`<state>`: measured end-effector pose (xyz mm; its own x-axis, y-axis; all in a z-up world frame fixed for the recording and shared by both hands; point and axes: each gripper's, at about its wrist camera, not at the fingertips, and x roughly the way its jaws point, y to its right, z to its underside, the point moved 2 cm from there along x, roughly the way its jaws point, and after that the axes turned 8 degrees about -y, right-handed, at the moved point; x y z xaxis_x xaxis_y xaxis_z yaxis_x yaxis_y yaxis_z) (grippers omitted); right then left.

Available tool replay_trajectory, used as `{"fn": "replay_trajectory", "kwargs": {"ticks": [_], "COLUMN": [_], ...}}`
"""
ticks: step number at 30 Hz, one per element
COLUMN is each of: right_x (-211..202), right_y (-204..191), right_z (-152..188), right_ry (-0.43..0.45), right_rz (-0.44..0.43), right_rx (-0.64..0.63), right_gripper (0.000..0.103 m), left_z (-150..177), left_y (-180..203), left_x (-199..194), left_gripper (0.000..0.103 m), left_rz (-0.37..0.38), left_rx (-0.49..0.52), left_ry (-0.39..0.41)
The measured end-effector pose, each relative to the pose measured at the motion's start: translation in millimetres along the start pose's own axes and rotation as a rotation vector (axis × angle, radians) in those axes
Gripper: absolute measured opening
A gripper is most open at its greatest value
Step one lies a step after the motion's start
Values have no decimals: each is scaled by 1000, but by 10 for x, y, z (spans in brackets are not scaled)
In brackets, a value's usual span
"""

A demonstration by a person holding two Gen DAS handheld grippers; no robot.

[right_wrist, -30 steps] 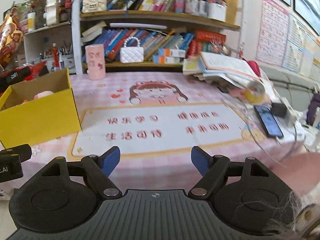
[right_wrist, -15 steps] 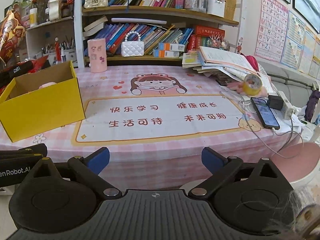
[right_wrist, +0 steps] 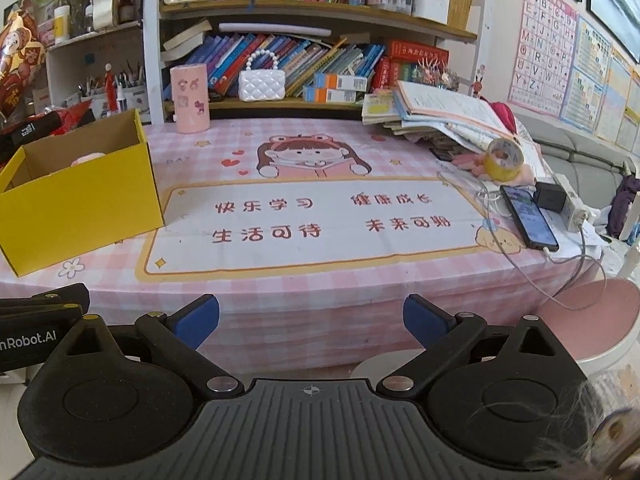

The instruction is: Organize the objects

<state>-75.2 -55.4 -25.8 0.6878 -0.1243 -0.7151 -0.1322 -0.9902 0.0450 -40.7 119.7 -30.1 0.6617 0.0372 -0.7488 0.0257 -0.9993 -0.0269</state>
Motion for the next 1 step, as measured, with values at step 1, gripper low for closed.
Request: {"fn": "replay_trajectory", "kwargs": {"ticks": [1], "right_x": [19], "right_y": [9], "right_z": [-6], "right_ry": [-4], "right_rz": [0], "right_rx": [-3], "right_gripper": [99], "left_z": [-3], "left_y": [8], "left_x": [12], "left_gripper": [103], "left_rz": [3], "left_rx": [-1], "left_ry": [-4]}}
